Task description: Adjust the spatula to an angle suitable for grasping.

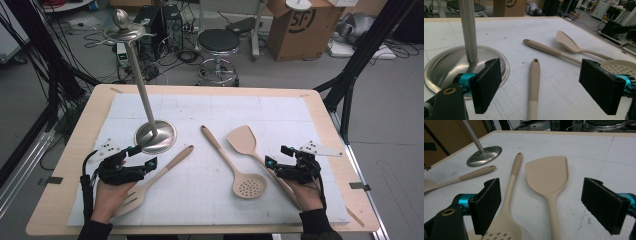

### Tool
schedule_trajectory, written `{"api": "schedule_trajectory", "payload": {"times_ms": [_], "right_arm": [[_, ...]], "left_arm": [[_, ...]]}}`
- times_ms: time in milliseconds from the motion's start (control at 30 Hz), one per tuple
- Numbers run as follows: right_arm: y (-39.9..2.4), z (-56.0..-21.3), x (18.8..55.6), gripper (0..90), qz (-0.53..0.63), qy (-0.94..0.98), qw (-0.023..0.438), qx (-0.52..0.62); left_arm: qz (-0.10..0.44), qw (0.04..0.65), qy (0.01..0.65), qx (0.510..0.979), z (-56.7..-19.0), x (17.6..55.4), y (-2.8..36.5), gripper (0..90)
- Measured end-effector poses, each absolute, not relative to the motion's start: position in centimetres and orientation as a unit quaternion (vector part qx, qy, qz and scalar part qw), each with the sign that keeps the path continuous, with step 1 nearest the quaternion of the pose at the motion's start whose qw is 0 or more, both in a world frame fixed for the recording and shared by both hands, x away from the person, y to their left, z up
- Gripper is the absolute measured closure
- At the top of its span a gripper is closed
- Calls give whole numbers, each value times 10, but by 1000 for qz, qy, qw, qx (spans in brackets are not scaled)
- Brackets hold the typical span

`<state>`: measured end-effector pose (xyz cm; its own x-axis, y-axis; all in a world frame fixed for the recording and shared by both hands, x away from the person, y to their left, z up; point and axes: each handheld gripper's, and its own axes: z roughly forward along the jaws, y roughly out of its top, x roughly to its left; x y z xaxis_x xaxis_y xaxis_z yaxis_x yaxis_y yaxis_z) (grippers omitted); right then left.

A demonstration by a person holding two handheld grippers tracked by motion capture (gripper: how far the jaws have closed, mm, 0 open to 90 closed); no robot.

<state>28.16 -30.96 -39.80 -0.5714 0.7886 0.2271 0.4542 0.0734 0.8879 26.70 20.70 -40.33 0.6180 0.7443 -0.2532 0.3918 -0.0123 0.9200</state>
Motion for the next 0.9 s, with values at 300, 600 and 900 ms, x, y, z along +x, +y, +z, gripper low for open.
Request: {"api": "schedule_trajectory", "payload": {"times_ms": [300, 600, 900], "right_arm": [[-305, -400, 283, 161, 520, 720, 153, 433], [-304, -406, 285, 586, 500, 728, 143, 447], [-304, -415, 288, 892, 472, 751, 110, 449]], "left_arm": [[154, 571, 409, 695, -403, 266, 207, 187], [153, 568, 408, 698, -404, 267, 204, 187], [155, 569, 405, 698, -404, 266, 204, 187]]}}
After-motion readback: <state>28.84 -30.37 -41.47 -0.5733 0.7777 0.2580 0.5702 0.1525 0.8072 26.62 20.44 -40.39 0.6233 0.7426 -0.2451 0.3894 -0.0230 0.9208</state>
